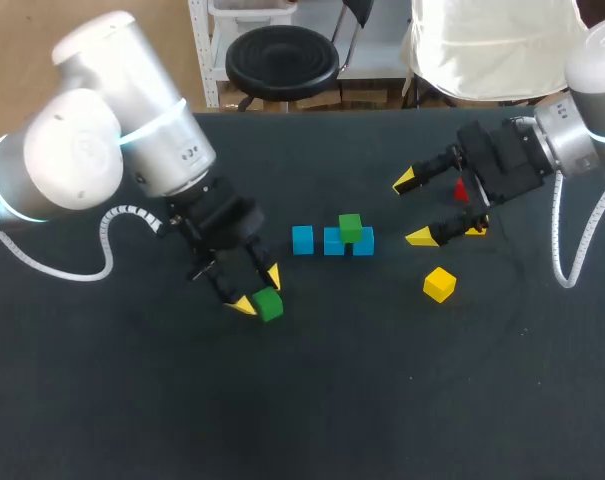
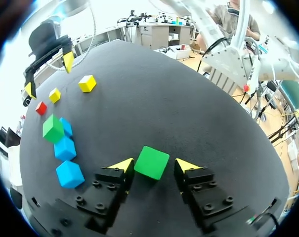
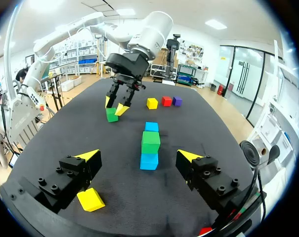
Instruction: Place the blue cubes, place green cubes on the blue cubes, place the yellow cubes on the green cubes, then place the red cubes on the yellow cubes, and place purple cube on the red cubes.
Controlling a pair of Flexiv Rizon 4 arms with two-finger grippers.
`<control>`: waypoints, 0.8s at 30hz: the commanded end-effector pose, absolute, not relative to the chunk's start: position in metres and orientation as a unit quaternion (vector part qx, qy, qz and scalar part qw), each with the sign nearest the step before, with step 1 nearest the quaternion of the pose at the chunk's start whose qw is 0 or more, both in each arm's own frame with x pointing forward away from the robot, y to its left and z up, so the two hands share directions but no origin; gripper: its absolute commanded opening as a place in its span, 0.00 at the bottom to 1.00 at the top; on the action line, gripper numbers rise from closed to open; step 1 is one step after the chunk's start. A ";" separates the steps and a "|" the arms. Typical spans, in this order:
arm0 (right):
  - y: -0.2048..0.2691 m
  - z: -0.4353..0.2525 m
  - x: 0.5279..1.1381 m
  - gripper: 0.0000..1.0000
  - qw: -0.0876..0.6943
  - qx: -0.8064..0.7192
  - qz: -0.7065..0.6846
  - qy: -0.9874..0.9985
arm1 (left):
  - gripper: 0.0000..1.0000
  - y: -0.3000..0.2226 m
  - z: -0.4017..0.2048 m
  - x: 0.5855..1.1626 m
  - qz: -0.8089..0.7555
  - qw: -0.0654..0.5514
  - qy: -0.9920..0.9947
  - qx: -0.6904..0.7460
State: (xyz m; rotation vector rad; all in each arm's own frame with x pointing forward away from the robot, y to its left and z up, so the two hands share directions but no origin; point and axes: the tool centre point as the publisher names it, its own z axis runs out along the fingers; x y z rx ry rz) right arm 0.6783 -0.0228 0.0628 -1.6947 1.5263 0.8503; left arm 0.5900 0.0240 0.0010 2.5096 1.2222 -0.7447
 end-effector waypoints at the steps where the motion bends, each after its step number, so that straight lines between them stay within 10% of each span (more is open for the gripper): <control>1: -0.023 0.063 0.678 1.00 0.347 -0.653 0.328 0.588 | 0.51 0.022 0.003 0.591 -0.257 0.125 0.412 0.865; 11: -0.023 0.063 0.678 1.00 0.347 -0.653 0.328 0.588 | 0.40 0.022 0.004 0.590 -0.255 0.127 0.401 0.870; 17: -0.023 0.063 0.678 1.00 0.347 -0.653 0.328 0.588 | 0.00 0.020 0.002 0.590 -0.257 0.127 0.402 0.870; 24: -0.023 0.063 0.678 1.00 0.347 -0.653 0.328 0.588 | 0.00 0.024 0.005 0.596 -0.245 0.150 0.453 0.844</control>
